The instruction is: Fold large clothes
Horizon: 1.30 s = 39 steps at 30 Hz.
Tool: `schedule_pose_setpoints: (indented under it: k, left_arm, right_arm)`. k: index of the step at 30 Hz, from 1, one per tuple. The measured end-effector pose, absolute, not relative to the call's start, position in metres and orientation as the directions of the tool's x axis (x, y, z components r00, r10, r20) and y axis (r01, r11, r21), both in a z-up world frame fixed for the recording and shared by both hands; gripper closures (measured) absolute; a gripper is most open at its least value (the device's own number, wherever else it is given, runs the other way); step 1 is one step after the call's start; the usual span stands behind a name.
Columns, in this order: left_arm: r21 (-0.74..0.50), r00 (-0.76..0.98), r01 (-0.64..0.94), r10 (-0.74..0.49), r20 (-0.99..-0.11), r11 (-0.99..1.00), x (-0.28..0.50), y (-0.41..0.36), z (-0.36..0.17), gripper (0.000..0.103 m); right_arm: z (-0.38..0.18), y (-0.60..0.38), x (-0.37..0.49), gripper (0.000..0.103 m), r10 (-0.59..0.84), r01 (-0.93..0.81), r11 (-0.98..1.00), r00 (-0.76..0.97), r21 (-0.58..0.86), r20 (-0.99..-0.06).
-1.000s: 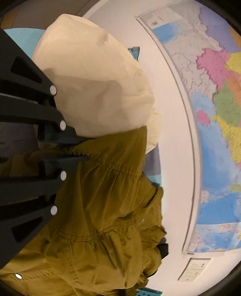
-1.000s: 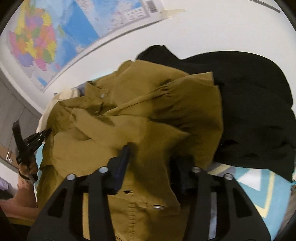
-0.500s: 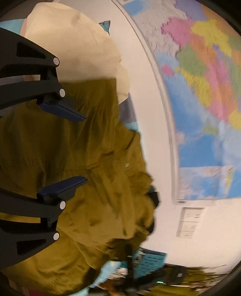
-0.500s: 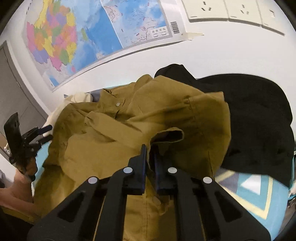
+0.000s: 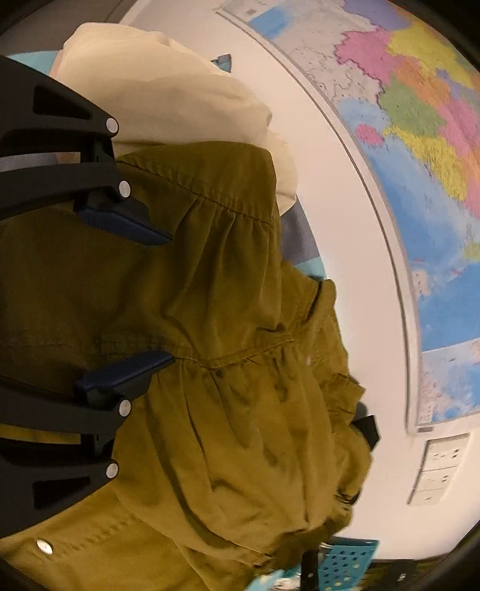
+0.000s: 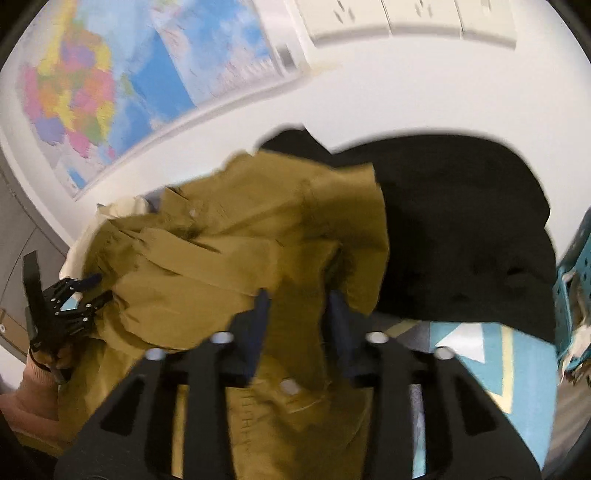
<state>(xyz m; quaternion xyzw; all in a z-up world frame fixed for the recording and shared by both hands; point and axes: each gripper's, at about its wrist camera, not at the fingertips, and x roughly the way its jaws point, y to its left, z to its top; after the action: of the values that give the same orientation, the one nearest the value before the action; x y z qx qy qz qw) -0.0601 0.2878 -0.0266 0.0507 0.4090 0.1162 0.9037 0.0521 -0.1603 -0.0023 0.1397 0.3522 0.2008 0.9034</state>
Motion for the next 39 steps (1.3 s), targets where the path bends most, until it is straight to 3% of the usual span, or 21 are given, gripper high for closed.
schedule_pose_setpoints:
  k: [5,15,20,24,32,36,39]
  left_arm:
    - [0.161,0.665,-0.176,0.238,-0.708,0.971,-0.07,0.283,-0.013,0.043]
    - [0.162,0.678,-0.154,0.223,-0.7,0.975,-0.076,0.268,-0.009,0.039]
    - [0.139,0.66,-0.18,0.224,-0.717,0.974,-0.073,0.276,-0.015,0.039]
    - [0.143,0.634,-0.198,0.238,-0.736,0.97,-0.065,0.279,-0.024,0.039]
    - [0.186,0.589,-0.231,0.29,-0.754,0.955,-0.058,0.289,-0.038,0.038]
    - [0.177,0.594,-0.228,0.28,-0.754,0.958,-0.061,0.289,-0.032,0.039]
    - [0.128,0.621,-0.197,0.225,-0.751,0.972,-0.068,0.287,-0.024,0.039]
  right_arm:
    - [0.02,-0.144,0.023,0.06,0.428,-0.285,0.898,0.743,0.336,-0.514]
    - [0.028,-0.106,0.015,0.057,0.332,-0.274,0.943,0.788,0.188,-0.518]
    - [0.038,-0.093,0.005,0.054,0.397,-0.347,0.918,0.792,0.192,-0.463]
    - [0.021,-0.064,0.02,0.056,0.476,-0.442,0.875,0.703,0.199,-0.529]
    - [-0.044,-0.056,0.079,0.081,0.425,-0.348,0.901,0.592,0.258,-0.685]
    - [-0.033,-0.061,0.067,0.071,0.427,-0.334,0.903,0.612,0.272,-0.666]
    - [-0.017,-0.06,0.049,0.069,0.499,-0.392,0.865,0.607,0.313,-0.618]
